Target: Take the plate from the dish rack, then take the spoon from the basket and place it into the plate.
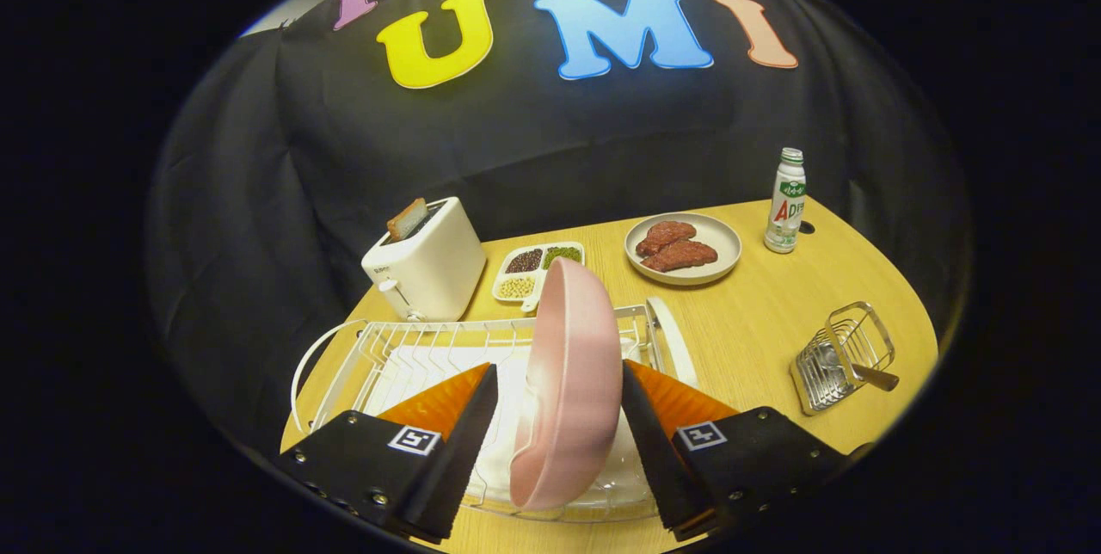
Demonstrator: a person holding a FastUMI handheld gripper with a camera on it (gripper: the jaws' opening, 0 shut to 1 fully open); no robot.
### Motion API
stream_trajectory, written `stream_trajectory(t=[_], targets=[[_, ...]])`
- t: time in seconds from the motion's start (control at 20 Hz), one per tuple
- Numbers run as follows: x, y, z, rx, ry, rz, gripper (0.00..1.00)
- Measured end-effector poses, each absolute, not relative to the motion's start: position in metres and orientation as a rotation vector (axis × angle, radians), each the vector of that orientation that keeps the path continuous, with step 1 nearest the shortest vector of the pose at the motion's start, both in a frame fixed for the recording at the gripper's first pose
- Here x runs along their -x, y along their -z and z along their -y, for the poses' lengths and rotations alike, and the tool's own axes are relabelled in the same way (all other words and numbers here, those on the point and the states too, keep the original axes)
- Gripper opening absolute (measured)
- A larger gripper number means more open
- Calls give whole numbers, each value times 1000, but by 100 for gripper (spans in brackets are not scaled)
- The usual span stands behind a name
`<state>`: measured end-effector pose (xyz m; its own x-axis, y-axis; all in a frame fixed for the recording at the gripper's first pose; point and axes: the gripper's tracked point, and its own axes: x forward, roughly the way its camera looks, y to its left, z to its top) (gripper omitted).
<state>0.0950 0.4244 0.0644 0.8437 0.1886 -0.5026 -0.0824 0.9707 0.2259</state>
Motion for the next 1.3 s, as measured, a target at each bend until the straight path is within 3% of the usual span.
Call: stream_trajectory(t=[0.15,0.25,0.3,0.5,0.7,1.3], targets=[[-98,-52,-427,-200,-154,-597,81],[-98,-55,-425,-194,-161,-602,53],[-102,-48,-422,-185,-139,-612,46],[-104,-49,-410,-203,-66,-630,34],[-110,-59,-400,-194,3,-596,29],[-119,-100,-418,120,155,-508,28]])
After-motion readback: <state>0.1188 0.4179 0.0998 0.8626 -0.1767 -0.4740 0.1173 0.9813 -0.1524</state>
